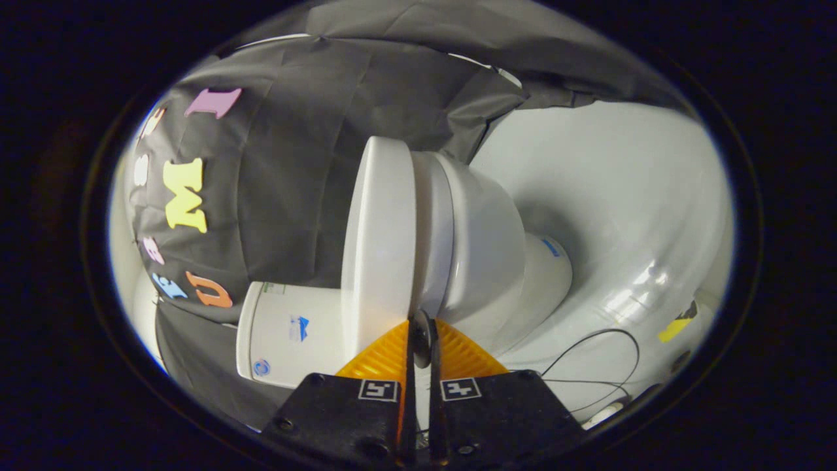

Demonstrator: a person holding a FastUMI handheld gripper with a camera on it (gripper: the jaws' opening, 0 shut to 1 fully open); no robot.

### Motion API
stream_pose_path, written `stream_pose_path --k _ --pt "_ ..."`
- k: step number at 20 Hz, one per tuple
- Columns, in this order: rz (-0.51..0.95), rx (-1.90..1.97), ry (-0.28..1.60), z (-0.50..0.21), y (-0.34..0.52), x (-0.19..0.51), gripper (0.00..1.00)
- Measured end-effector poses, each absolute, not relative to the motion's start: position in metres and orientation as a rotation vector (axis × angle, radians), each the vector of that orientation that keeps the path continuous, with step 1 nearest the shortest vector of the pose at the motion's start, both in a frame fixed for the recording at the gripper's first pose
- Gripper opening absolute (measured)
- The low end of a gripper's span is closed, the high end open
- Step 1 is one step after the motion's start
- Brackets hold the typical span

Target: Open the toilet lid.

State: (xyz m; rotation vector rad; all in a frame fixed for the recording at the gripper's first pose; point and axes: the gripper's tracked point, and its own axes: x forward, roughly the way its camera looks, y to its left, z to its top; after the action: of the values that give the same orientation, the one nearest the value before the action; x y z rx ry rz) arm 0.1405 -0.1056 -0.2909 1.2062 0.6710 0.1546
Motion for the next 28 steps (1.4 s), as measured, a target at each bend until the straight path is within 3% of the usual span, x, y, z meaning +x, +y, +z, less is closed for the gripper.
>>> stream_pose_path --k 2,8,28 --pt "0.145 1.218 0.674 -0.291 -0.105 0.140 0.07" --pt "0.108 1.265 0.717 -0.286 -0.105 0.139 0.06" --pt "0.085 0.880 0.619 -0.221 -0.089 0.136 0.05"
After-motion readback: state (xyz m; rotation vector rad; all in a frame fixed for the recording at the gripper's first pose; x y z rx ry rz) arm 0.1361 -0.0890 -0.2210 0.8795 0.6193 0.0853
